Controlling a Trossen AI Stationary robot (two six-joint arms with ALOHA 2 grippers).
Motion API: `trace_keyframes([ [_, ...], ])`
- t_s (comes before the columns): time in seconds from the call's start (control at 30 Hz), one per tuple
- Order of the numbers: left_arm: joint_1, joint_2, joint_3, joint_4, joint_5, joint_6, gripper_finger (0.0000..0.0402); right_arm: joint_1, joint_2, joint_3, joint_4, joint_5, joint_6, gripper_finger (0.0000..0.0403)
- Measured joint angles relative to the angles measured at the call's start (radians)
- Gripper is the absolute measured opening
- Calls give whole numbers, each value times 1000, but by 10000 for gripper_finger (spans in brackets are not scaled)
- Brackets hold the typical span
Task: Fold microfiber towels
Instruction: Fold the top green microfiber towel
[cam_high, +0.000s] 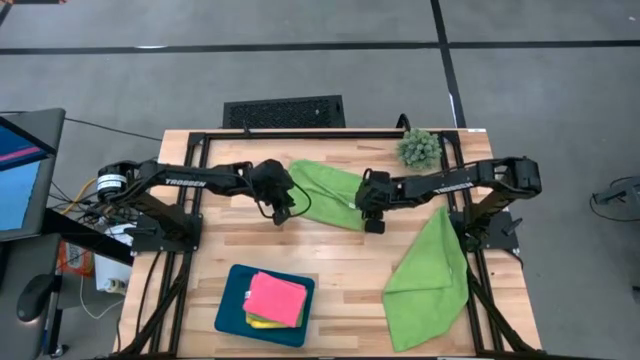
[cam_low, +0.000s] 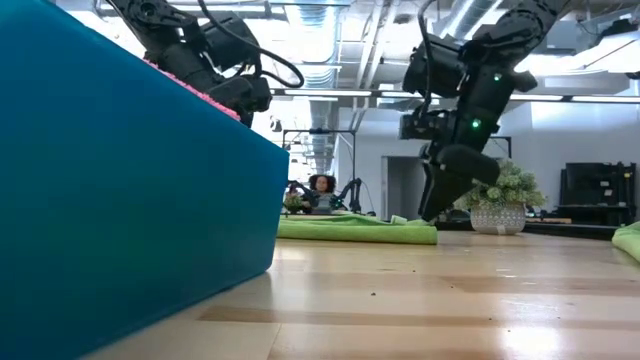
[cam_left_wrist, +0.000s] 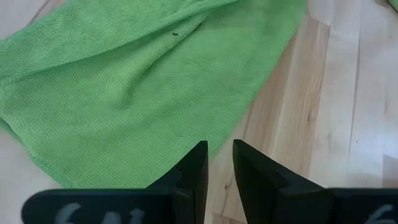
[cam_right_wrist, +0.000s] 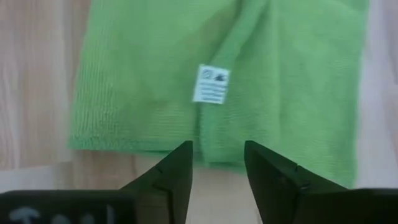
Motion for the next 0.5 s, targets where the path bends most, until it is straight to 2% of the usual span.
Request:
trace_keyframes([
  [0.2,3,0,0,-2,-1,-10,66,26,73,-3,13,2,-13,164],
  [0.3,3,0,0,-3,-1,-20,66,40,107,11,18,36,-10,158],
  [0.5,3,0,0,-6,-1,-38,66,63,115,42,-11,69,-12,90],
])
